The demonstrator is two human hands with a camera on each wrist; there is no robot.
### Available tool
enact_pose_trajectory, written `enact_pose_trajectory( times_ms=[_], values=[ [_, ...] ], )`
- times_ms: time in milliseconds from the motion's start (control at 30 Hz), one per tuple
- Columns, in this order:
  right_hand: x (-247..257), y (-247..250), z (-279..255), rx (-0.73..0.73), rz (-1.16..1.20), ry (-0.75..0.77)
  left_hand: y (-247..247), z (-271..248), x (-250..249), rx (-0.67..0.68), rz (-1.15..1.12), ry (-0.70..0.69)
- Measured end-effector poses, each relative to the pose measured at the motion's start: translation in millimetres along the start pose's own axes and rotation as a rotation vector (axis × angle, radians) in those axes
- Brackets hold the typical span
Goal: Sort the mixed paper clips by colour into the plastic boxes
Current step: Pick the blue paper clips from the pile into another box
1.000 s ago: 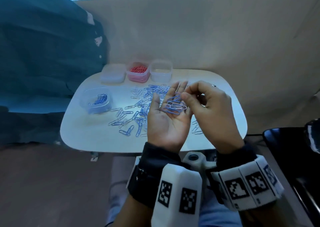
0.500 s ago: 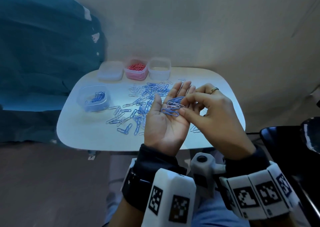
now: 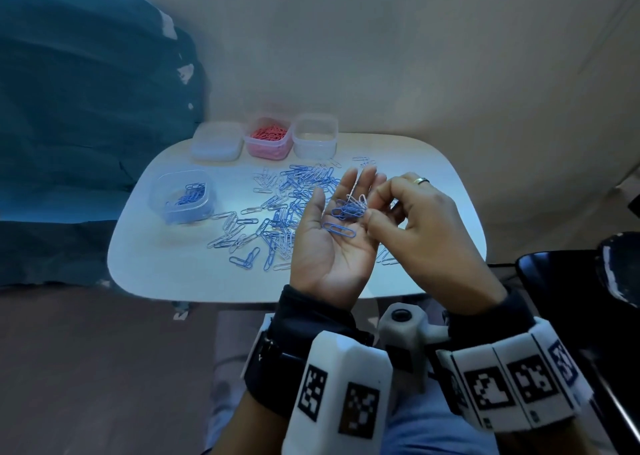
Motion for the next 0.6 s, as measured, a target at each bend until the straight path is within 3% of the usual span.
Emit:
enact_pose_trajectory(
  times_ms=[100, 433, 600],
  values=[
    [-0.1, -0.5, 0.8, -0.03, 0.077, -0.007, -1.0, 1.8, -0.7, -0.006, 0.019, -0.014],
    [-1.4, -1.3, 5.7, 0.111, 0.349, -0.152, -1.2, 1.2, -4.2, -0.066, 0.171, -0.017],
    [-4.0, 0.7, 6.9, 0.059, 0.382, -0.137, -7.8, -1.9, 1.7, -0.064, 0.25, -0.063]
  ],
)
Point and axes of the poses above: each hand's wrist, its own z-axis towards the middle knuckle, its own y-axis out of the back of the hand, x = y × z, the point moved 3 cm from there along z, towards the middle knuckle, and after that the axes turned 12 degrees about -y, right-handed, at the moved point
